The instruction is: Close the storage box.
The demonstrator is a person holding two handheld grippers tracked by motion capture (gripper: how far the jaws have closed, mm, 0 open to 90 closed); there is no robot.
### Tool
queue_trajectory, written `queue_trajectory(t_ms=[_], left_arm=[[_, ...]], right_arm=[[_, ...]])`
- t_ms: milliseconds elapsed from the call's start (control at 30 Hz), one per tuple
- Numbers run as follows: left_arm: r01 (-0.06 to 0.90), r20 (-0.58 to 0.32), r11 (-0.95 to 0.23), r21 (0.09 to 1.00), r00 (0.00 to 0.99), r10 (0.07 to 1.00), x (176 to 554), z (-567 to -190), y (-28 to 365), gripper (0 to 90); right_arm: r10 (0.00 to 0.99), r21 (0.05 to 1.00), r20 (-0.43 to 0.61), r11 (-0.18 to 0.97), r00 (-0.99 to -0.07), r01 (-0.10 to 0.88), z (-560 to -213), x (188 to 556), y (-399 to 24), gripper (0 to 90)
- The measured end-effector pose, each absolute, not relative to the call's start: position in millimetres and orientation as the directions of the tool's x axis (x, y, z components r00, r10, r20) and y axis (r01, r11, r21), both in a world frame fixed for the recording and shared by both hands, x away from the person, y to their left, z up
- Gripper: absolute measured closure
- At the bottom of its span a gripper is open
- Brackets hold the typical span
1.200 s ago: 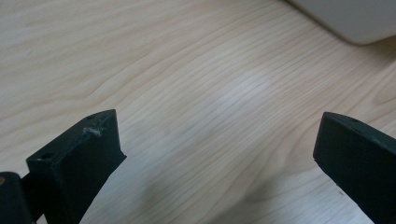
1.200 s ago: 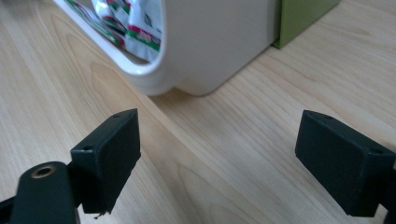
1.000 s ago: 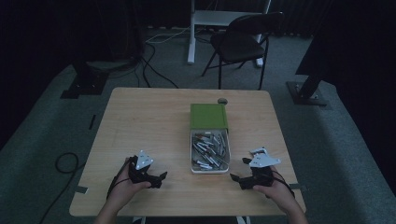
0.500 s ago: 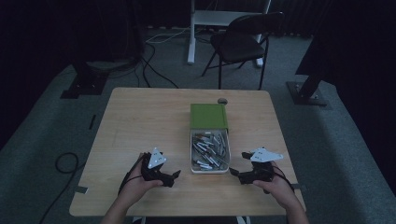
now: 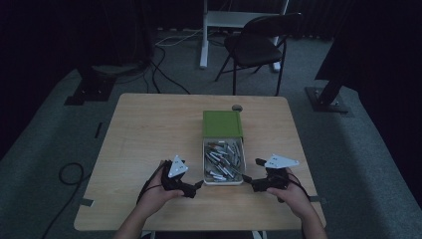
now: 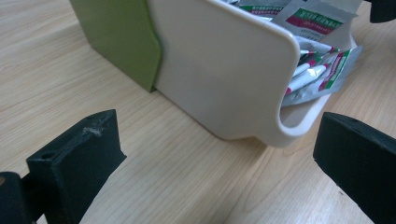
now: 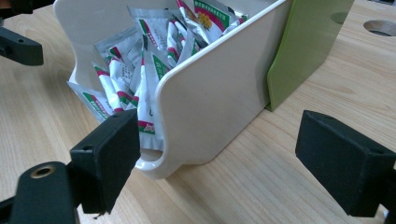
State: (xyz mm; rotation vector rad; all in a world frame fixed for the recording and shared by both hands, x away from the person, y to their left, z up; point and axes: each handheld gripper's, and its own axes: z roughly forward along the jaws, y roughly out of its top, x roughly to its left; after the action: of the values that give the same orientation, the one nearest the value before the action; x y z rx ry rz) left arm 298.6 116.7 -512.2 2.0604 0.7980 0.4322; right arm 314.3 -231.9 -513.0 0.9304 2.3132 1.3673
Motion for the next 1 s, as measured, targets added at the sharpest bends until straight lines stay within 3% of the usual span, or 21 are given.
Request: queue_trajectory(t_ms=[1000], left_arm=[[0.357,0.035,-0.413,0.838,0.721,0.692,325,-508,102,1.5]], right_arm=[[0.691,0.864,0.094,0.302,-0.717,0.403,-516,324,-232,13.0]])
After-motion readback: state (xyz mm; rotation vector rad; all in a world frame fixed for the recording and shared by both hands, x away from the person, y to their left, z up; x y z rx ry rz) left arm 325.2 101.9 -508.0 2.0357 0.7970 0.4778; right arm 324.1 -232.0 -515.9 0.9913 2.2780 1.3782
